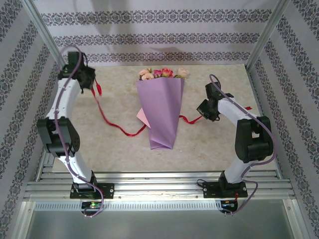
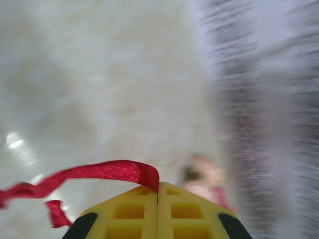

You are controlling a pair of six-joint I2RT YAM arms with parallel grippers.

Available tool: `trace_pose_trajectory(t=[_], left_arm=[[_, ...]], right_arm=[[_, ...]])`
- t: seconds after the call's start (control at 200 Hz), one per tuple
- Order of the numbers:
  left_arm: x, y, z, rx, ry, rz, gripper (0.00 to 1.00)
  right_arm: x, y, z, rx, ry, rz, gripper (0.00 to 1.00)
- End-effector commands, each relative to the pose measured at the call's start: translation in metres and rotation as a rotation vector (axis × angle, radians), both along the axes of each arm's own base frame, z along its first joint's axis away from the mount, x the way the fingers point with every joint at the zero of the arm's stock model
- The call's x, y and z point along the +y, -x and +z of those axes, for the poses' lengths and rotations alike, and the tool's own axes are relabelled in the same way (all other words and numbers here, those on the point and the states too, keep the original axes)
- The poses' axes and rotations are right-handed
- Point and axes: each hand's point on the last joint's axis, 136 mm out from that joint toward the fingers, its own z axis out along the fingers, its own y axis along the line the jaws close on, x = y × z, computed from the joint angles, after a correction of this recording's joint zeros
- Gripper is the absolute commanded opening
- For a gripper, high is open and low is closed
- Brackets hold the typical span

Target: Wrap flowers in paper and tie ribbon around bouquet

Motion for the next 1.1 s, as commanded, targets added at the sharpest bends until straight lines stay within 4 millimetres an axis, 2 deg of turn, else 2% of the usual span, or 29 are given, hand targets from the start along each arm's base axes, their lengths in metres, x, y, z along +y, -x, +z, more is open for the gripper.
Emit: trace_pose_trajectory(t=[0.0,0.095,0.155,0.22,0.275,0.31,0.395,0.455,0.5,0.55,0.614,0.729,0.824,0.874,0.934,1.019,1.094], left_arm=[[-0.006,-0.013,0.090,-0.267,-0.030,-0.039,0.00],[-0.028,-0.023,0.136,-0.419,0.081,-0.101,0.00],[-0.043,-0.026,0.145,-0.444,0.141,-0.141,0.00],[-0.056,-0.023,0.148,-0.459,0.191,-0.169,0.00],[-0.060,-0.019,0.145,-0.452,0.221,-0.172,0.00],[-0.062,-0.014,0.144,-0.451,0.229,-0.176,0.00],[-0.060,0.000,0.141,-0.430,0.209,-0.166,0.00],[-0.059,0.010,0.141,-0.423,0.199,-0.162,0.00],[-0.060,0.015,0.140,-0.424,0.204,-0.164,0.00],[-0.061,0.019,0.139,-0.423,0.213,-0.168,0.00],[-0.063,0.024,0.142,-0.432,0.225,-0.173,0.00],[-0.070,0.029,0.154,-0.463,0.256,-0.198,0.00],[-0.080,0.028,0.167,-0.507,0.309,-0.247,0.00],[-0.087,0.027,0.174,-0.531,0.345,-0.274,0.00],[-0.098,0.026,0.181,-0.563,0.382,-0.314,0.00],[-0.121,0.023,0.190,-0.591,0.438,-0.385,0.00],[-0.157,0.021,0.190,-0.592,0.475,-0.449,0.00]], right_arm=[[0.027,-0.015,0.018,-0.058,-0.037,0.106,0.00],[0.062,-0.021,0.019,-0.076,-0.116,0.178,0.00],[0.064,-0.010,0.008,0.017,-0.087,0.161,0.00],[0.044,0.005,-0.007,0.100,-0.014,0.095,0.01],[0.019,0.019,-0.012,0.132,0.065,0.020,0.19],[0.003,0.027,-0.009,0.130,0.105,-0.027,0.31],[-0.017,0.030,0.023,0.027,0.173,-0.057,0.48],[-0.015,0.025,0.047,-0.064,0.198,-0.016,0.53],[-0.003,0.021,0.059,-0.118,0.182,0.035,0.54],[0.020,0.018,0.065,-0.153,0.143,0.111,0.54],[0.063,0.016,0.064,-0.175,0.071,0.229,0.52],[0.161,0.011,0.050,-0.213,-0.139,0.437,0.45],[0.218,0.006,0.037,-0.173,-0.256,0.503,0.42],[0.238,0.004,0.025,-0.137,-0.292,0.510,0.40],[0.254,0.003,0.012,-0.097,-0.315,0.503,0.39],[0.260,0.006,-0.015,-0.005,-0.311,0.464,0.38],[0.258,0.011,-0.032,0.032,-0.300,0.434,0.36]])
